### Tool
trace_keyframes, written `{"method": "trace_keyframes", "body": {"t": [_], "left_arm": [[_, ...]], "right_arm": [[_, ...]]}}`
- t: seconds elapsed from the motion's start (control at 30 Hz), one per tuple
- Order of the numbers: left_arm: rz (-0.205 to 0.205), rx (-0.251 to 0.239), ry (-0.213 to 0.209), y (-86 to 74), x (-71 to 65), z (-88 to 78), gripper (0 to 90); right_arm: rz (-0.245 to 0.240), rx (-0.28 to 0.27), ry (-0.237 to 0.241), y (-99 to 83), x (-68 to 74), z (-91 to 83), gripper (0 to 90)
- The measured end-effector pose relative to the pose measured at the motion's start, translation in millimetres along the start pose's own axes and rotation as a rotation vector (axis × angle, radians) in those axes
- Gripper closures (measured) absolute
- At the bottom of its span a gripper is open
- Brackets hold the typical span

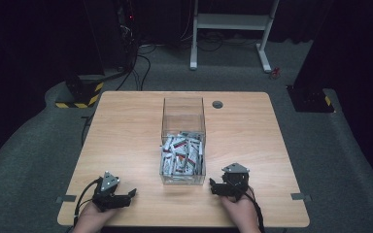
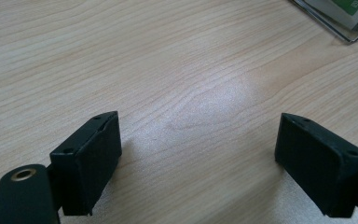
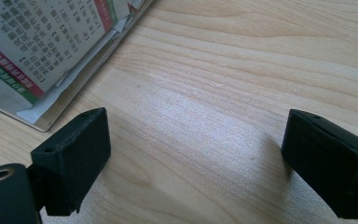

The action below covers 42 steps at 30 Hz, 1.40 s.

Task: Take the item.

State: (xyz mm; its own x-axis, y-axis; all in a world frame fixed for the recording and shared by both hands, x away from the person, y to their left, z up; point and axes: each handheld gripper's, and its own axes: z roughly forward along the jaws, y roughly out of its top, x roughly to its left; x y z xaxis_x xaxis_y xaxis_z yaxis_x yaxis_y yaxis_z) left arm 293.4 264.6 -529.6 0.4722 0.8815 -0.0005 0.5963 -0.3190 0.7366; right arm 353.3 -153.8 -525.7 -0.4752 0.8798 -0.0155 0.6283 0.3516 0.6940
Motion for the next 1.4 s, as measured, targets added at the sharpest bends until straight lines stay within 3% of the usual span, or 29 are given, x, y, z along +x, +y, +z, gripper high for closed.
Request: {"method": "trace_keyframes", "body": {"t": [0.8,1.4], "left_arm": [[-0.002,-0.001,0.000,0.1,-0.6,0.3,14.9],[-0.002,-0.002,-0.002,0.1,-0.6,0.4,14.9]], "right_arm": [[-0.004,0.001,0.007,-0.4,-0.6,-0.6,8.3],[0.006,-0.034,0.022,-2.1,-7.0,-9.8,8.6]]}}
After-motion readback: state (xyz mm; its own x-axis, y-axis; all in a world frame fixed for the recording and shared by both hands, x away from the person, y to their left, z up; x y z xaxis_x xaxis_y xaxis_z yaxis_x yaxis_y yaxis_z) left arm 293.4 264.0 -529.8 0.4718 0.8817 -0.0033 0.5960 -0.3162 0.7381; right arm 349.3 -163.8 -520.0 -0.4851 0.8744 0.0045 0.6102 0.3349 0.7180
